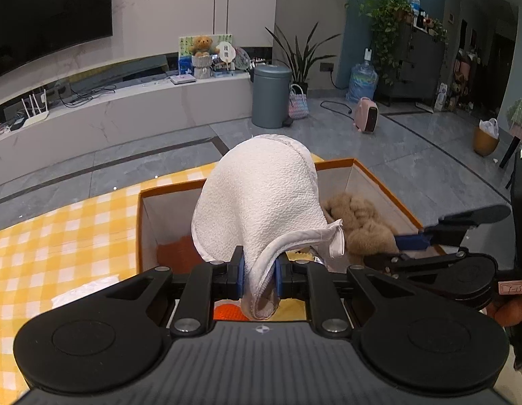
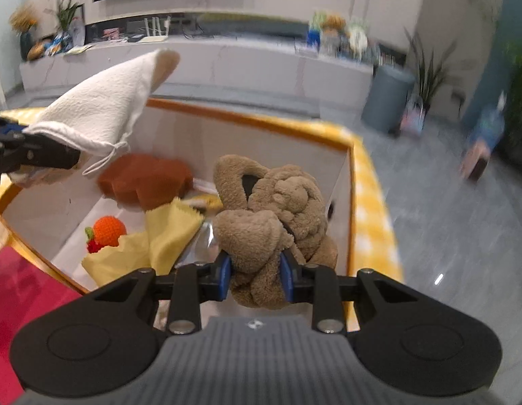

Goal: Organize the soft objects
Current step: 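Carry the mitt and plush toy into the orange box and open both tools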

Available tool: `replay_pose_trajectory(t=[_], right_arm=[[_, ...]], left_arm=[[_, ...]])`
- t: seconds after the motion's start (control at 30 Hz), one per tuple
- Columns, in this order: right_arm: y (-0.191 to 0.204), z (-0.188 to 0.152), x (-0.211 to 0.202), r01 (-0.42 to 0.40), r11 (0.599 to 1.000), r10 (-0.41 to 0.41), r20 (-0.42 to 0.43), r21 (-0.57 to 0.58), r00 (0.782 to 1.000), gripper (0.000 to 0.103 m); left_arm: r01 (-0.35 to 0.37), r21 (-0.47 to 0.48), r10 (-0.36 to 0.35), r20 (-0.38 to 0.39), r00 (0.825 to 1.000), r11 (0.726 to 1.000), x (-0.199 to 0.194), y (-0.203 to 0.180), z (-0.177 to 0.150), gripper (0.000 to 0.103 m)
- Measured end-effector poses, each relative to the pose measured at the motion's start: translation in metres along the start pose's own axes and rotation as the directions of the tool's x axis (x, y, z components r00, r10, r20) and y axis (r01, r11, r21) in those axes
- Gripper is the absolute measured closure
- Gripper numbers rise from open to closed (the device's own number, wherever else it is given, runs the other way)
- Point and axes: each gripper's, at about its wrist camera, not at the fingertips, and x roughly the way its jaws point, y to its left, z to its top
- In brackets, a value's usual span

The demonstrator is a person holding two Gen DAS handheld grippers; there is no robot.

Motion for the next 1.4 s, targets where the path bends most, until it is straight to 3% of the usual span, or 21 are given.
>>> replay_pose_trajectory(t=[0.07, 0.47, 0.57, 0.63, 0.7, 0.83, 1.2, 1.33, 1.4], right_arm=[[-0.007, -0.003, 0.006, -0.028, 0.997, 0.029, -0.022, 0.065, 0.999, 0.072], [0.000, 0.004, -0.003, -0.060, 0.995, 0.059, 0.009, 0.084, 0.998, 0.058], [0.004, 0.004, -0.005, -0.036, 0.998, 0.035, 0.020, 0.055, 0.999, 0.056], [0.007, 0.005, -0.008, -0.030, 0.999, 0.029, 0.028, 0.038, 0.999, 0.055], [0.009, 0.007, -0.009, -0.033, 0.999, 0.033, 0.029, 0.032, 0.999, 0.052], [0.017, 0.009, -0.014, -0.015, 1.000, 0.015, 0.039, -0.001, 0.999, 0.045], [0.046, 0.013, -0.062, 0.024, 0.999, -0.019, 0.090, -0.047, 0.996, 0.040], [0.056, 0.013, -0.086, 0.020, 1.000, -0.016, 0.133, -0.023, 0.991, 0.028], [0.060, 0.011, -0.097, 0.010, 1.000, -0.010, 0.153, 0.001, 0.988, 0.028]], left_arm=[[0.004, -0.001, -0.004, -0.014, 1.000, 1.000, 0.005, 0.000, 0.000, 0.085], [0.020, -0.028, -0.023, -0.113, 0.993, 0.999, 0.031, 0.006, -0.001, 0.079], [0.043, -0.062, -0.050, -0.124, 0.991, 0.997, 0.030, 0.012, -0.002, 0.067], [0.064, -0.085, -0.075, -0.137, 0.988, 0.994, 0.029, 0.016, -0.002, 0.046], [0.085, -0.120, -0.101, -0.138, 0.985, 0.989, 0.027, 0.021, -0.001, 0.036], [0.100, -0.162, -0.120, -0.118, 0.986, 0.982, 0.013, 0.030, 0.002, 0.024], [0.114, -0.142, -0.123, -0.058, 0.991, 0.983, -0.043, 0.026, 0.010, 0.021], [0.110, -0.142, -0.114, -0.015, 0.993, 0.984, -0.071, 0.025, 0.005, 0.021], [0.103, -0.141, -0.102, 0.014, 0.995, 0.985, -0.085, 0.025, 0.000, 0.021]])
